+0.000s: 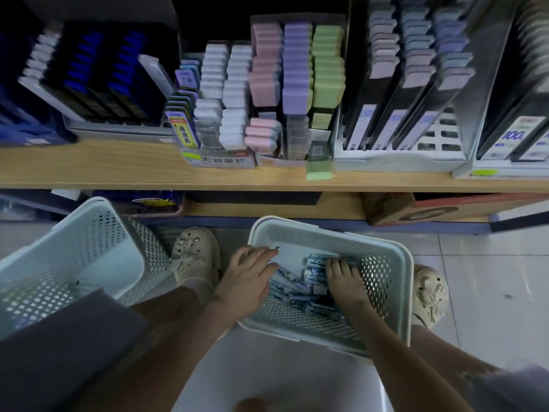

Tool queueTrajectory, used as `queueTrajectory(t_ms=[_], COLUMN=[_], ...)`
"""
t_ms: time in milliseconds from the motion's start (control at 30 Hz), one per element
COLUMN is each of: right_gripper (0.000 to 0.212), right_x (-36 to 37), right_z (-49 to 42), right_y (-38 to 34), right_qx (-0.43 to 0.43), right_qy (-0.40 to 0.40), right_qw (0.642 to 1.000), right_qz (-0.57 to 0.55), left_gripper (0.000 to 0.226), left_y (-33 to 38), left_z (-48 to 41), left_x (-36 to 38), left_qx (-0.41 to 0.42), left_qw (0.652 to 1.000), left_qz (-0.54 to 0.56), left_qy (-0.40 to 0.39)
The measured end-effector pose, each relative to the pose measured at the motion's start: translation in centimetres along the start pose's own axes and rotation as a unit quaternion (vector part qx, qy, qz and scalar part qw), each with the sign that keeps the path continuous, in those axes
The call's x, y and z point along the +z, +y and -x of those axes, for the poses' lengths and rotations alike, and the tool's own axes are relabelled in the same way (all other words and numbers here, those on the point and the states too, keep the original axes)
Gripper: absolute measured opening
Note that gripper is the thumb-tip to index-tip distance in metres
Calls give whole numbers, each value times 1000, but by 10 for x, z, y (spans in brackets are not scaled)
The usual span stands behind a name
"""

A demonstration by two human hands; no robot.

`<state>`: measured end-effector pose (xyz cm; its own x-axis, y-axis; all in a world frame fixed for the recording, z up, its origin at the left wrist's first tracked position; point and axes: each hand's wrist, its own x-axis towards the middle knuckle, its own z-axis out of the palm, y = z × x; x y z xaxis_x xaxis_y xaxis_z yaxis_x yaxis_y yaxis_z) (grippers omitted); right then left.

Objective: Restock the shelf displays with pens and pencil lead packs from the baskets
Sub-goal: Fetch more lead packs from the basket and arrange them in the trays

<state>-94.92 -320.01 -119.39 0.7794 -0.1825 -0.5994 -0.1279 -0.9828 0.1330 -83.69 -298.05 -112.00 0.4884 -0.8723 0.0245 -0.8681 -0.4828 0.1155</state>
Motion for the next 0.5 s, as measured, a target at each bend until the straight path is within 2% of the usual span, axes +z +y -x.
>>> queueTrajectory(t_ms=[100, 167, 200, 233, 300, 367, 400, 467, 500], right_gripper=[73, 73, 73, 77, 88, 97, 100, 97, 93], right_x=[0, -6, -1, -2, 2, 11, 9, 1, 1], right_z=[3, 5, 5, 5, 1, -4, -4, 0, 1], right_y=[-5, -6, -8, -8, -10, -11, -11, -13, -14], right_qx=[-29, -53, -51, -49, -55, -67, -62, -60, -66], right_qy=[12, -24, -11, 3, -24, -2, -20, -36, -19], right_qw=[999, 998, 998, 998, 996, 997, 997, 997, 997], right_qz=[2, 34, 29, 36, 66, 38, 34, 44, 42], left_gripper=[35, 33, 31, 31, 33, 33, 32, 30, 29], left_y=[0, 0, 0, -1, 0, -1, -1, -1, -1], left_z=[0, 0, 1, 1, 1, 1, 1, 1, 1], left_x=[0, 1, 1, 1, 1, 0, 1, 1, 1], left_qx=[0, 0, 0, 0, -3, -2, -2, 0, 1], left_qw=[1000, 1000, 1000, 1000, 1000, 1000, 1000, 999, 999], left_qz=[2, 7, 11, 14, 17, 17, 17, 19, 22], left_qy=[5, 12, 15, 16, 16, 21, 23, 27, 29])
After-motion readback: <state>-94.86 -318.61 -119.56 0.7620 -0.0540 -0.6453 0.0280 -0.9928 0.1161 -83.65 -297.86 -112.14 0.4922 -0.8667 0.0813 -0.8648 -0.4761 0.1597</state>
